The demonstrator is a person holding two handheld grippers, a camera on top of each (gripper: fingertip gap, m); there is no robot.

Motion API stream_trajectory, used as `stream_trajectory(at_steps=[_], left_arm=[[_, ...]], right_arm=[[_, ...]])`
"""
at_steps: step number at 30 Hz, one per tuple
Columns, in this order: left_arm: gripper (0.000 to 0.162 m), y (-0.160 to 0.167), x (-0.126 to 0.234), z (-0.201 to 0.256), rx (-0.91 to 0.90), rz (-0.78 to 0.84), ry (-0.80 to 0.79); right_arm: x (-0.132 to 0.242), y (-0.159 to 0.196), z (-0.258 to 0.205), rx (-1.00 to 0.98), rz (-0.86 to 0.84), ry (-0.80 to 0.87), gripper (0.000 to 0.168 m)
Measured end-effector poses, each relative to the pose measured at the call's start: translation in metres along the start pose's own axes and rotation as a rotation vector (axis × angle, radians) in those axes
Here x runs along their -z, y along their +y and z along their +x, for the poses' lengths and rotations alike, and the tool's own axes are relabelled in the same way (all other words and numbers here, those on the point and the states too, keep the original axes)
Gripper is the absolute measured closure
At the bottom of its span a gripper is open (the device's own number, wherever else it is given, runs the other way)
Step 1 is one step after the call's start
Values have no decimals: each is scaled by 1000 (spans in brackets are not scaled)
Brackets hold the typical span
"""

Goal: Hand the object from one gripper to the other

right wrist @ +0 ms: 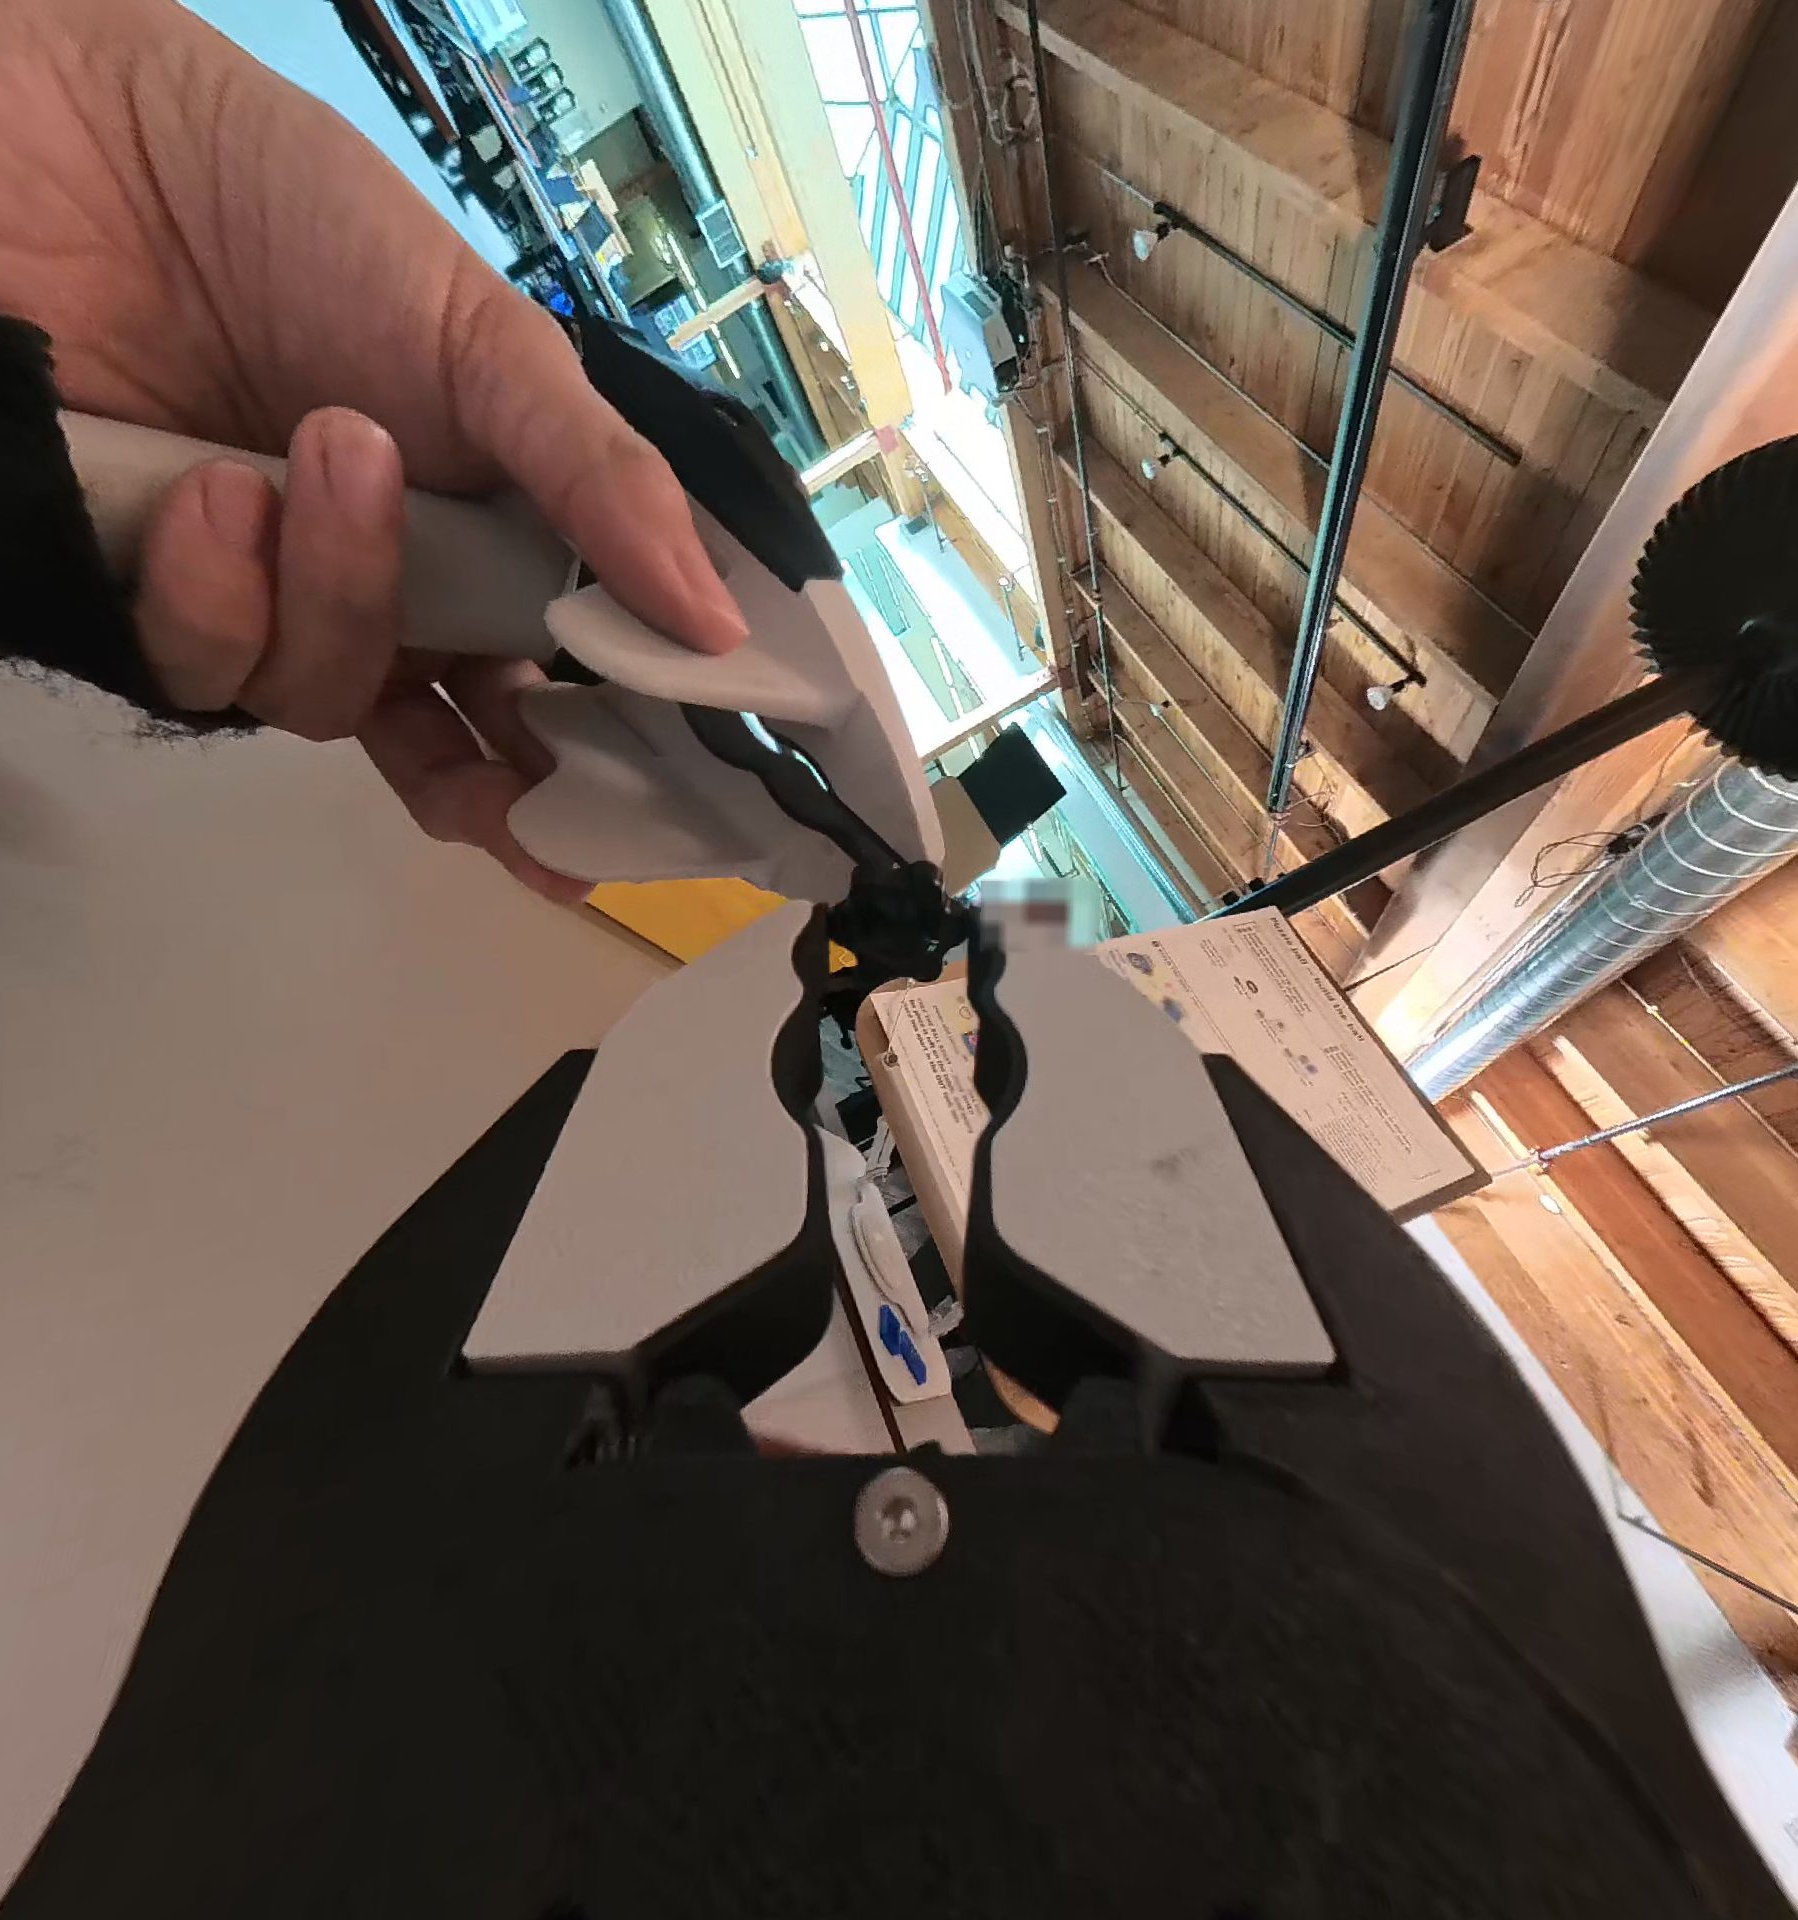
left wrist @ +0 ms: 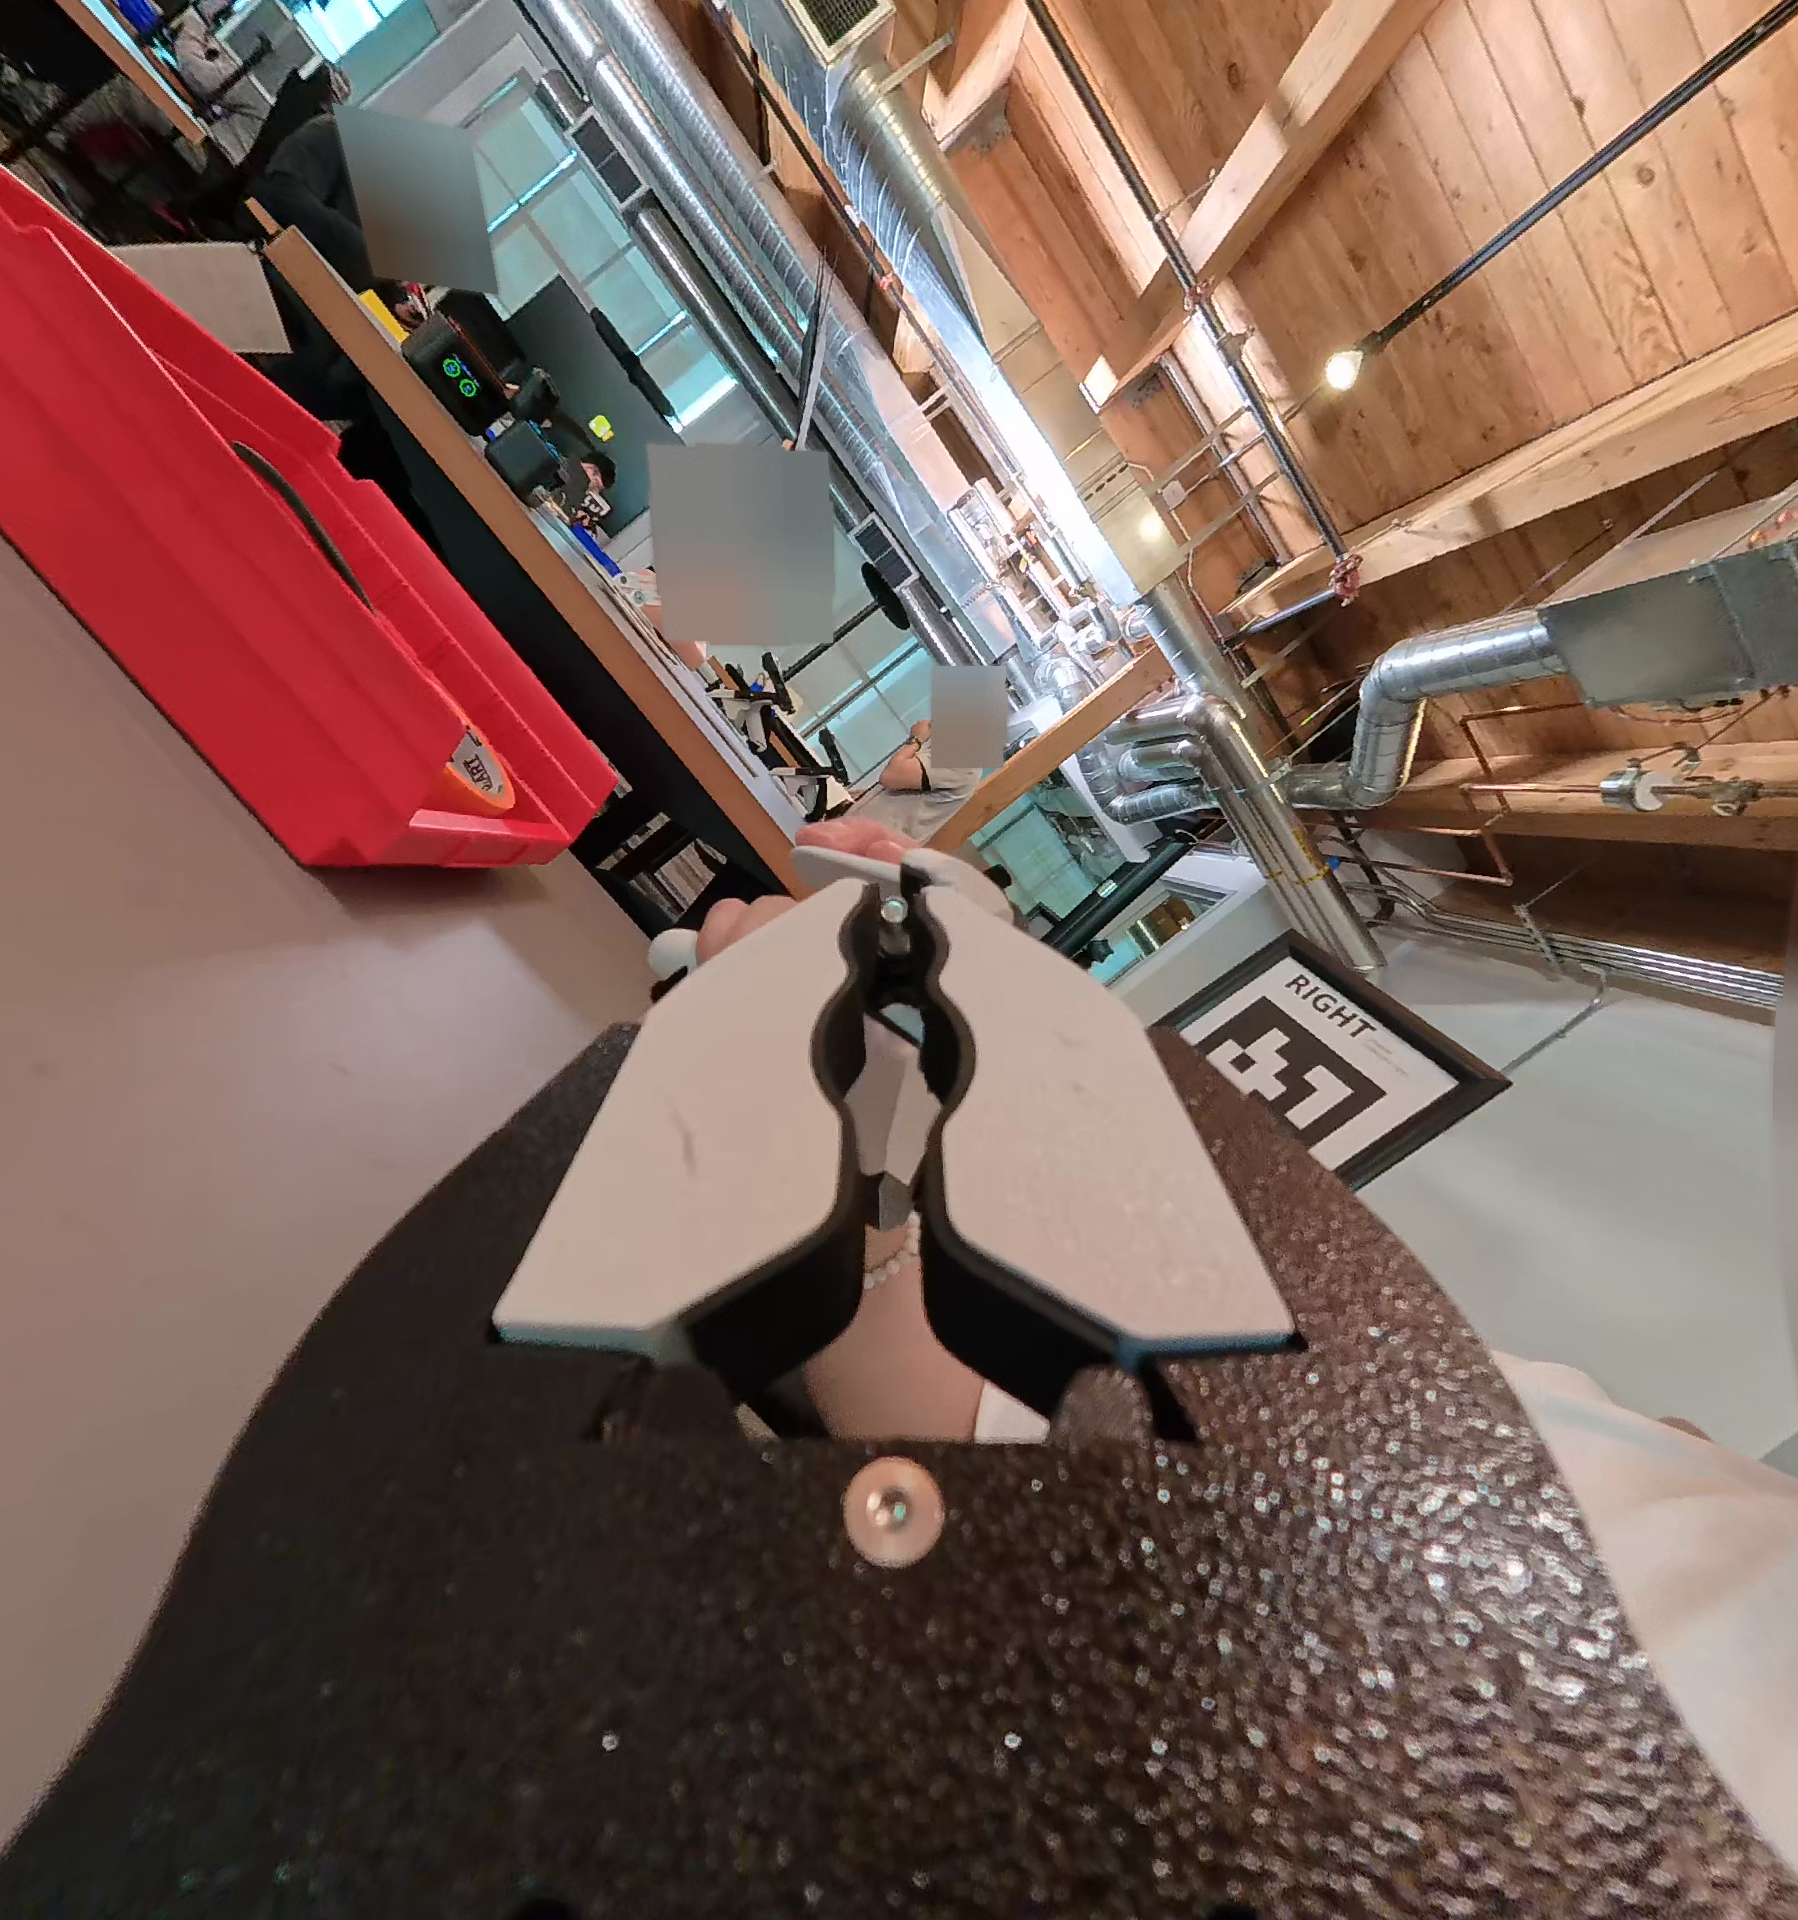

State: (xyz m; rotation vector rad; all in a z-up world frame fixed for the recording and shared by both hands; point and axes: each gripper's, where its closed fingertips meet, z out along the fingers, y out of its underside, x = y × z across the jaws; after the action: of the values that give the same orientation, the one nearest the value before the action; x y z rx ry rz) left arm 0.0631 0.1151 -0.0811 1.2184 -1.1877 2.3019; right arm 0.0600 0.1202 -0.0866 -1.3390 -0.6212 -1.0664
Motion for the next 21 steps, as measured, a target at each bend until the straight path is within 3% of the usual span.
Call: stream_trajectory(at_steps=[1,6,9,16,21], left_arm=[[157,1,0,0,-8,-2,-3],[157,-1,0,3,-65,0,4],[156,-1,-1,9,-200,-13,25],[141,5,10,10,-1034,-180,-147],[136,24,19,4,-1301,-368,-138]], right_arm=[[1,1,0,-5,1,-3,144],[0,-2,2,-150,-8,-43,144],[1,-5,5,-337,20,-89,144],[10,-14,0,-1025,106,-424,144],[17,-21,-10,-1298,133,-617,144]])
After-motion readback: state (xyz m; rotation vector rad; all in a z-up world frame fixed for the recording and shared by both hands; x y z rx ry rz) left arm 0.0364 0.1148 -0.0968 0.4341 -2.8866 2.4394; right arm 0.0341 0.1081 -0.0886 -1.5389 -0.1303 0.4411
